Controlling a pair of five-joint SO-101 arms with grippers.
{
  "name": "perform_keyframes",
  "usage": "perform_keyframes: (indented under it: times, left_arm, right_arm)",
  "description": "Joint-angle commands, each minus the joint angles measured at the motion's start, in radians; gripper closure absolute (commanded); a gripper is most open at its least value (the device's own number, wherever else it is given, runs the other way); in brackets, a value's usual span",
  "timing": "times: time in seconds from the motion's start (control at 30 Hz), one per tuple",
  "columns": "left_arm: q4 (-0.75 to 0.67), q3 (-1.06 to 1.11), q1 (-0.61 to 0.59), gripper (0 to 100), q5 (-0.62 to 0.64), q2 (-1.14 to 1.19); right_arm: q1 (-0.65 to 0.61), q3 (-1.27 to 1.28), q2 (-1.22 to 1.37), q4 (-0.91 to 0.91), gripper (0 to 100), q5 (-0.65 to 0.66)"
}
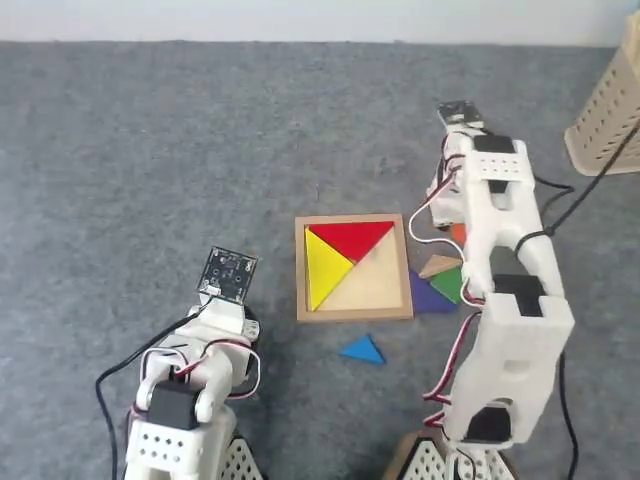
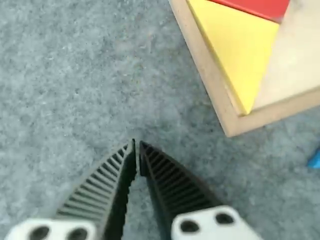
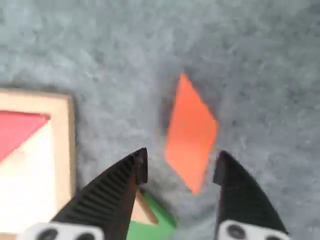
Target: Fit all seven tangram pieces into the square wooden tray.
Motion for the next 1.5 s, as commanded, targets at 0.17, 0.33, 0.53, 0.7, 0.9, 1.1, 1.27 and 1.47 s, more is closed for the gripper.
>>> perform_keyframes:
  times: [0.17, 0.33, 0.53, 0.7, 0.9, 1.1, 1.27, 1.47]
  left_arm:
    - [0.006, -0.018, -0.003, 99, 0.006, -0.02]
    - [0.006, -0.018, -0.003, 99, 0.006, -0.02]
    - [0.006, -0.018, -0.003, 99, 0.006, -0.02]
    - [0.006, -0.018, -0.003, 99, 0.006, -0.02]
    - [0.006, -0.018, -0.003, 99, 0.006, -0.02]
    - [0.006, -0.018, -0.003, 99, 0.006, -0.02]
    - [0.006, -0.018, -0.003, 99, 0.006, -0.02]
    - [0.006, -0.018, -0.003, 99, 0.006, -0.02]
  right_arm:
    - [0.05, -0.083, -0.025, 0.033, 76.0, 0.068]
    - [-0.001, -0.069, -0.024, 0.024, 76.0, 0.095]
    - [-0.03, -0.046, -0.002, -0.015, 76.0, 0.095]
    - [-0.027, -0.043, 0.07, -0.058, 76.0, 0.091]
    - [-0.024, -0.043, 0.094, -0.062, 77.4, 0.089]
    - [-0.025, -0.044, 0.101, -0.064, 87.9, 0.098]
    - [-0.027, -0.038, 0.099, -0.061, 97.1, 0.147]
    - [-0.042, -0.038, 0.024, -0.077, 99.1, 0.186]
